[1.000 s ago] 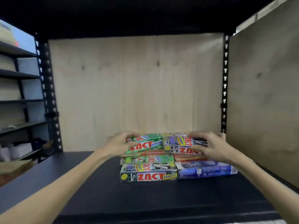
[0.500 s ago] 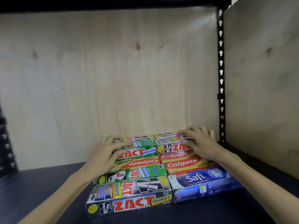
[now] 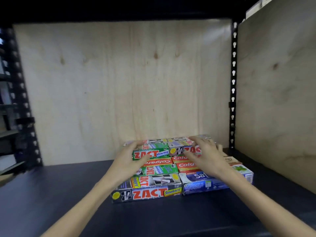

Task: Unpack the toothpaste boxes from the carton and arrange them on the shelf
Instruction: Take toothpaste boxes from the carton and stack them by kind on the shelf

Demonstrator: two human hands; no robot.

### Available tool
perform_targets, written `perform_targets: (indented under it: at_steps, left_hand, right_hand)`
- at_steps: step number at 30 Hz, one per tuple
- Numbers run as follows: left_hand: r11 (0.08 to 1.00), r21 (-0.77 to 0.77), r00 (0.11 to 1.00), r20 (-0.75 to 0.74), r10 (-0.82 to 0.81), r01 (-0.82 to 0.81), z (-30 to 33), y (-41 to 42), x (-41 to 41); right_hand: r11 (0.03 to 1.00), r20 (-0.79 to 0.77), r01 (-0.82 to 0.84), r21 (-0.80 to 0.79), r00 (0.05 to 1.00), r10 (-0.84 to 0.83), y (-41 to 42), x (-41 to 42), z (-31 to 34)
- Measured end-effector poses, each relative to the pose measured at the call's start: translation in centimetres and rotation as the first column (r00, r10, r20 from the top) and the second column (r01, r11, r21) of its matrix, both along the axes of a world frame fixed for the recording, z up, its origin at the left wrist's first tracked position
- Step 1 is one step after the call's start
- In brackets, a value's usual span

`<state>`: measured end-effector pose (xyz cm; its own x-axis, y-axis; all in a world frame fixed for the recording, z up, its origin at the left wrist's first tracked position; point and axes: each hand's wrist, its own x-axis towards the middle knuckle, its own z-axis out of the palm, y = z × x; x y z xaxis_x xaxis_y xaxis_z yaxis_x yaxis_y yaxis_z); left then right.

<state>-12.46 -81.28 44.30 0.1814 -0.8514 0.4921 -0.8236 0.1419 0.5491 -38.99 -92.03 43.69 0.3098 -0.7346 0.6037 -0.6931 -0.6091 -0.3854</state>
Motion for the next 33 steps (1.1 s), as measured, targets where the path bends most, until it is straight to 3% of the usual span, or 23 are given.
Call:
perform_targets:
  at_steps: [5,10,14,17,22,27,33]
  left_hand:
    - [0.996,-0.089,1.0,0.014,0.003,-0.002,-1.0,4.5,-4.3]
    - [0.974,-0.223,0.999,0.033,0.034,-0.026,-3.6,10.7,-8.8]
    - [0.96,-0.27,0.997,-0.03,0.07,-0.076,-8.0,17.5,-11.8]
    - [0.953,-0.275,0.988,-0.119,0.099,-0.129,-14.0,22.5,-13.5]
    - [0.967,-0.092,0.917,-0.348,0.193,-0.239,-26.6,27.8,-15.1]
    - [0.93,0.177,0.846,-0.387,0.367,-0.323,-37.7,30.4,-15.7]
    - [0.754,0.631,0.784,-0.37,0.499,-0.182,-48.6,32.6,-18.2]
  right_hand:
    - [0.999,0.048,-0.019,-0.039,0.999,0.02,6.5,0.1,-1.2]
    - [0.993,0.205,-0.079,-0.086,0.974,0.095,14.0,-0.9,-3.2]
    - [0.992,0.383,-0.119,-0.031,0.916,0.122,22.8,-2.0,-7.4]
    - [0.989,0.429,-0.145,0.023,0.895,0.121,29.4,-2.3,-13.2]
    - [0.966,0.383,-0.062,0.25,0.923,-0.04,34.4,-1.4,-25.2]
    - [0.858,0.195,0.055,0.511,0.965,-0.178,37.2,-2.5,-37.8]
    - [0.541,-0.108,0.262,0.799,0.948,-0.3,39.5,-6.9,-49.1]
